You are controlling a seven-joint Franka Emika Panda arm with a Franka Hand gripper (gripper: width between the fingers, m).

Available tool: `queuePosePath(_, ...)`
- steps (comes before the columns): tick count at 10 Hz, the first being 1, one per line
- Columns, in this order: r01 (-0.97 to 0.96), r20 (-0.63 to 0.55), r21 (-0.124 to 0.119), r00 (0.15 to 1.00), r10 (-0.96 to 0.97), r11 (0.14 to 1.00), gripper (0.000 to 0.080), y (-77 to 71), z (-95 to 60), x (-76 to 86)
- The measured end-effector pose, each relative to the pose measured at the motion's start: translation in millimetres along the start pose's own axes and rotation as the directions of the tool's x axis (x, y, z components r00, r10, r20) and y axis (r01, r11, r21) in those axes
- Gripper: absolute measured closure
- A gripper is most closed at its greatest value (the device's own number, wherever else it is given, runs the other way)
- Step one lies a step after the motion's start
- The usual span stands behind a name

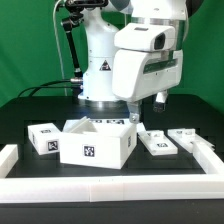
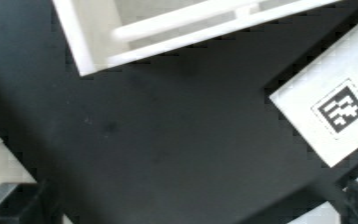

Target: Assemble cabinet

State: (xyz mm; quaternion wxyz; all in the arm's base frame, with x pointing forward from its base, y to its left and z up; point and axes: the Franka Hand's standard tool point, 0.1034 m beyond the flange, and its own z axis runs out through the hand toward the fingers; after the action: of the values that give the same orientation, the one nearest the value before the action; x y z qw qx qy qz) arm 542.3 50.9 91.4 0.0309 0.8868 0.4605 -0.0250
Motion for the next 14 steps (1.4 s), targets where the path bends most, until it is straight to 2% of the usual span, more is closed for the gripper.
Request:
queuePosePath(5,0.008,-0.003,-0.001,1.0,-0.008,1.0,0.0003,-0.9,0.2,-0.6)
queuePosePath(7,0.079,-0.026,-0.014,0.997,-0.079,0.997,0.0003,-18.8,3.1,-14.0)
queuePosePath(8,0.091,-0.027,-0.011,0.995,-0.092,0.996,0.0003,-29.1,4.9,-23.2)
queuePosePath(11,0.131,-0.016,0.02,0.991,-0.13,0.991,0.0003,-51.0,24.4,-55.6)
queuePosePath(14,0.133,-0.019,0.016,0.991,-0.132,0.991,0.0003,-49.4,23.4,-52.9)
